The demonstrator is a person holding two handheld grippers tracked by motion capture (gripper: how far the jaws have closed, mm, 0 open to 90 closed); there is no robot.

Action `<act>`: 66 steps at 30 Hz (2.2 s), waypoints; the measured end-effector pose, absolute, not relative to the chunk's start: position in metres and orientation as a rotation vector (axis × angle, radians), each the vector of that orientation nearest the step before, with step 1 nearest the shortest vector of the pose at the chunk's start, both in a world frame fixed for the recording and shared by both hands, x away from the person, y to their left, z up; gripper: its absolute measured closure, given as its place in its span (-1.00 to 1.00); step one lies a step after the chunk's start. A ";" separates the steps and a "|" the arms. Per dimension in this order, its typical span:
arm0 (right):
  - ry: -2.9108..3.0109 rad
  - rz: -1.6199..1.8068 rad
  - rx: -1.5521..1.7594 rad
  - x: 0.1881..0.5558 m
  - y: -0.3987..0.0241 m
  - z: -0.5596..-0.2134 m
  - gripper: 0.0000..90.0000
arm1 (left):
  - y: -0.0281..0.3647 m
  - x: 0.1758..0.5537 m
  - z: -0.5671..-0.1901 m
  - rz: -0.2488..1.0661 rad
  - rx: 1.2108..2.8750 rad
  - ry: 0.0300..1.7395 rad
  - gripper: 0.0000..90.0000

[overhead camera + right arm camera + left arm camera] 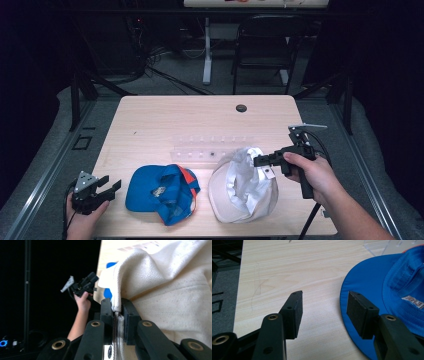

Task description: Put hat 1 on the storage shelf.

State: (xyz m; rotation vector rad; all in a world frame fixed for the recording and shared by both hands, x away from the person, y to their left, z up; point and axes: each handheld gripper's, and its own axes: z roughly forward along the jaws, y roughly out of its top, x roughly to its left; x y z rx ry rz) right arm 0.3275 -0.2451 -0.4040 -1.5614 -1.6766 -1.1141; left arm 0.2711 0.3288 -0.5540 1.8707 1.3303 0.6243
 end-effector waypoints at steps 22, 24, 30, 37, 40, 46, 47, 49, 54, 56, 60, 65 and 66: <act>-1.480 -1.391 -1.479 0.340 -0.246 -0.370 0.81 | 0.330 0.271 -0.554 0.624 1.862 1.332 0.05; -1.462 -1.418 -1.462 0.345 -0.241 -0.367 0.81 | 0.329 0.271 -0.555 0.630 1.854 1.326 0.05; -1.430 -1.468 -1.429 0.357 -0.228 -0.360 0.81 | 0.329 0.271 -0.555 0.628 1.853 1.329 0.05; -1.375 -1.512 -1.428 0.374 -0.212 -0.357 0.81 | 0.330 0.270 -0.553 0.624 1.861 1.332 0.05; -1.371 -1.527 -1.419 0.382 -0.205 -0.354 0.81 | 0.330 0.270 -0.553 0.624 1.859 1.330 0.05; -1.347 -1.558 -1.419 0.396 -0.192 -0.345 0.81 | 0.328 0.270 -0.554 0.624 1.864 1.318 0.05; -1.347 -1.558 -1.419 0.396 -0.192 -0.345 0.81 | 0.328 0.270 -0.554 0.624 1.864 1.318 0.04; -1.344 -1.571 -1.418 0.401 -0.187 -0.343 0.81 | 0.326 0.270 -0.553 0.622 1.863 1.312 0.02; -1.339 -1.568 -1.426 0.414 -0.174 -0.343 0.81 | 0.316 0.273 -0.549 0.594 1.826 1.307 -0.13; -1.324 -1.574 -1.423 0.422 -0.165 -0.345 0.81 | 0.305 0.275 -0.540 0.578 1.836 1.272 -0.17; -1.309 -1.569 -1.421 0.432 -0.153 -0.347 0.81 | 0.285 0.276 -0.522 0.585 1.855 1.177 -0.17; -1.292 -1.566 -1.428 0.441 -0.141 -0.352 0.81 | 0.259 0.277 -0.502 0.637 1.887 1.068 -0.13; -1.286 -1.566 -1.430 0.443 -0.140 -0.352 0.81 | 0.251 0.278 -0.498 0.645 1.900 1.034 -0.11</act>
